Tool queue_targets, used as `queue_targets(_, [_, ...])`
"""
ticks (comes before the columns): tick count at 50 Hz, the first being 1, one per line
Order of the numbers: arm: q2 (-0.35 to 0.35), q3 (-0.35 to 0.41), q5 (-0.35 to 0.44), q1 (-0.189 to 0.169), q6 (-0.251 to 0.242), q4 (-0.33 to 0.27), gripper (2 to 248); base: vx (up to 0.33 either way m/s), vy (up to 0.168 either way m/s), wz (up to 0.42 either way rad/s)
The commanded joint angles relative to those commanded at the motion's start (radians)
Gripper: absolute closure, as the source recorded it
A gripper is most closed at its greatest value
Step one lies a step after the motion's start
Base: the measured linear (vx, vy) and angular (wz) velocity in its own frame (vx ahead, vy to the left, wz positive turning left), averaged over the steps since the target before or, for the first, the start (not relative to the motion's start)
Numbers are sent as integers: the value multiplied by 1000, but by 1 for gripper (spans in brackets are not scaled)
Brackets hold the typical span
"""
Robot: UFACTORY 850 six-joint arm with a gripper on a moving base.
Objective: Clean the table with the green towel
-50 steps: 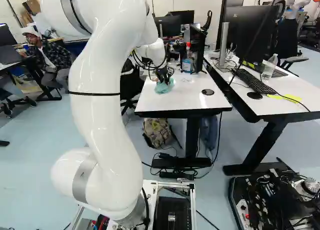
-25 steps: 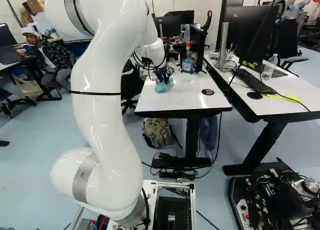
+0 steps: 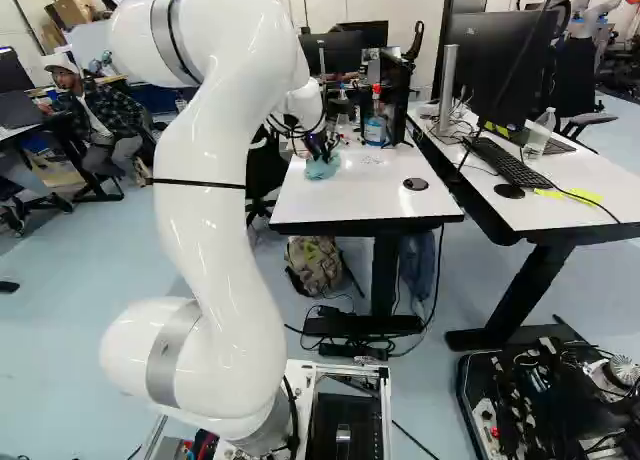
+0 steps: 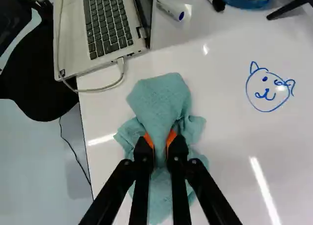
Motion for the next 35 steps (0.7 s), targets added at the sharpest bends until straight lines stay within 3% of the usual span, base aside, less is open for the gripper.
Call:
queue_targets(22, [-11,-16,0,56,0,0,204,0,0,0])
queue_targets(35, [20,27,0,82,0,0,204,0,0,0])
